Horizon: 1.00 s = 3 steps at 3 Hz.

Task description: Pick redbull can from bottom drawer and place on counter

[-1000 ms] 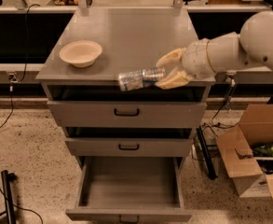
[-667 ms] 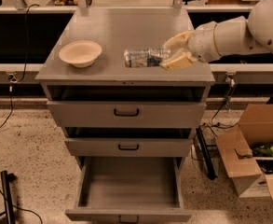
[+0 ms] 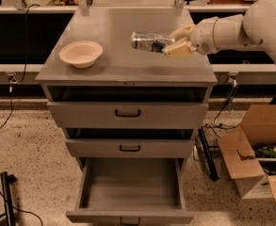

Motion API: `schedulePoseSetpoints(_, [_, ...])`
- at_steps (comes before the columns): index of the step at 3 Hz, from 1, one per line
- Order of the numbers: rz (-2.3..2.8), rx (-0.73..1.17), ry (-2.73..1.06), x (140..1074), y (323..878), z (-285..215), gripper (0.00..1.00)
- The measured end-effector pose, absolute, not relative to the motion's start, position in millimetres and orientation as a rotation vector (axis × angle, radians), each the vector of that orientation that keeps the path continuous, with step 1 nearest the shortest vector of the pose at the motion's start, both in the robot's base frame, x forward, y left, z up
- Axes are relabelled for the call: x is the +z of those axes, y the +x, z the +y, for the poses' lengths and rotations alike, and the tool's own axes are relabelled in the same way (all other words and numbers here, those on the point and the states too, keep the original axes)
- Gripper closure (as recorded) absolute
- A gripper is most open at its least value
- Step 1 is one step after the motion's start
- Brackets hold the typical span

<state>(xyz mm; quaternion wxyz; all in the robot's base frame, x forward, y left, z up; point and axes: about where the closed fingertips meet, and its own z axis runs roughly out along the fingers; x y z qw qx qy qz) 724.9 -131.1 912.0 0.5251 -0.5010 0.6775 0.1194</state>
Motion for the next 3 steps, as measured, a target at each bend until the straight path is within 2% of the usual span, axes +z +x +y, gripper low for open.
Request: schedulePoseSetpoints(3, [1.709, 0.242, -1.136, 902.1, 742.5, -137.0, 1.0])
